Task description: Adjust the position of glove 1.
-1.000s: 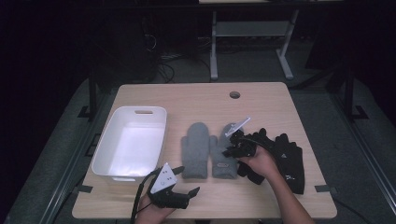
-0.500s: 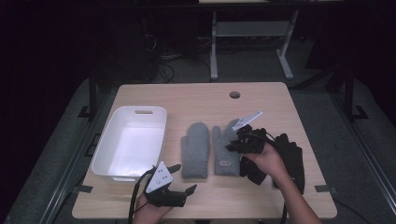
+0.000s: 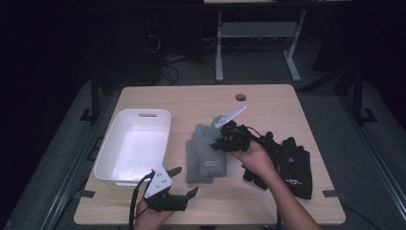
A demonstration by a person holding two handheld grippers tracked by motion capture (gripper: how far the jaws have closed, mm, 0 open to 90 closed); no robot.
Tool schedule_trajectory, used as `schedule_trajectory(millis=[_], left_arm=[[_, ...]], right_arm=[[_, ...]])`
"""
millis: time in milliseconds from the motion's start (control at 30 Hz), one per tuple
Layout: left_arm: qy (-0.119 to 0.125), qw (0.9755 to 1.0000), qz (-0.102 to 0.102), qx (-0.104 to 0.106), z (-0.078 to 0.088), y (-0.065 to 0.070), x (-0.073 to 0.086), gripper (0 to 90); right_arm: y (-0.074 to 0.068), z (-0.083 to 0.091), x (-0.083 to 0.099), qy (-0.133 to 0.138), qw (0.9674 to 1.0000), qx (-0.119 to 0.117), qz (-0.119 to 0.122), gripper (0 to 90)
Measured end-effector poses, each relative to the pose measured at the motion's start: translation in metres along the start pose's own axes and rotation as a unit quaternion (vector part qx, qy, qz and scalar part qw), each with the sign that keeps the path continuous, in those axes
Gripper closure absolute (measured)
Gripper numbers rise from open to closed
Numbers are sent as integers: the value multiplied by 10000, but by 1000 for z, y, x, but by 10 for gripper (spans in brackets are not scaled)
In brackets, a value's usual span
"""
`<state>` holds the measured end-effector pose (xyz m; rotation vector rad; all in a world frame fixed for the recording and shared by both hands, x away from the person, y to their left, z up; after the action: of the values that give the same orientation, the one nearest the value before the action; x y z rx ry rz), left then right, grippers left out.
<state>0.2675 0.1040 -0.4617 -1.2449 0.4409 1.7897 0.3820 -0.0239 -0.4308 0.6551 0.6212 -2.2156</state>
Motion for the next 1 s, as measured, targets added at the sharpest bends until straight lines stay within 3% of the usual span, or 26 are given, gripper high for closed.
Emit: schedule_trajectory(millis=[33, 367, 1000], left_arm=[[7, 10000, 73, 15, 1, 1, 0, 169], [20, 9999, 120, 40, 0, 1, 0, 169], [-11, 9999, 93, 77, -2, 3, 0, 169]], right_arm=[[-2, -6, -4, -46, 10000, -49, 46, 823], [-10, -39, -13, -353, 9992, -181, 112, 822], [-6, -59, -4, -529, 9983, -164, -163, 785]])
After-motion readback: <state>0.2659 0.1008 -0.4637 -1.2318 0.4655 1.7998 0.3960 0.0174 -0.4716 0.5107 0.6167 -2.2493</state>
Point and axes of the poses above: each handheld gripper's, and its own axes: z roughly backward along the jaws, x roughly out of its underside, y roughly to its right, the point moved 9 cm from there along -z, roughly forward along the jaws, and after that the axes turned 12 degrees about -z, right-handed, at the moved point
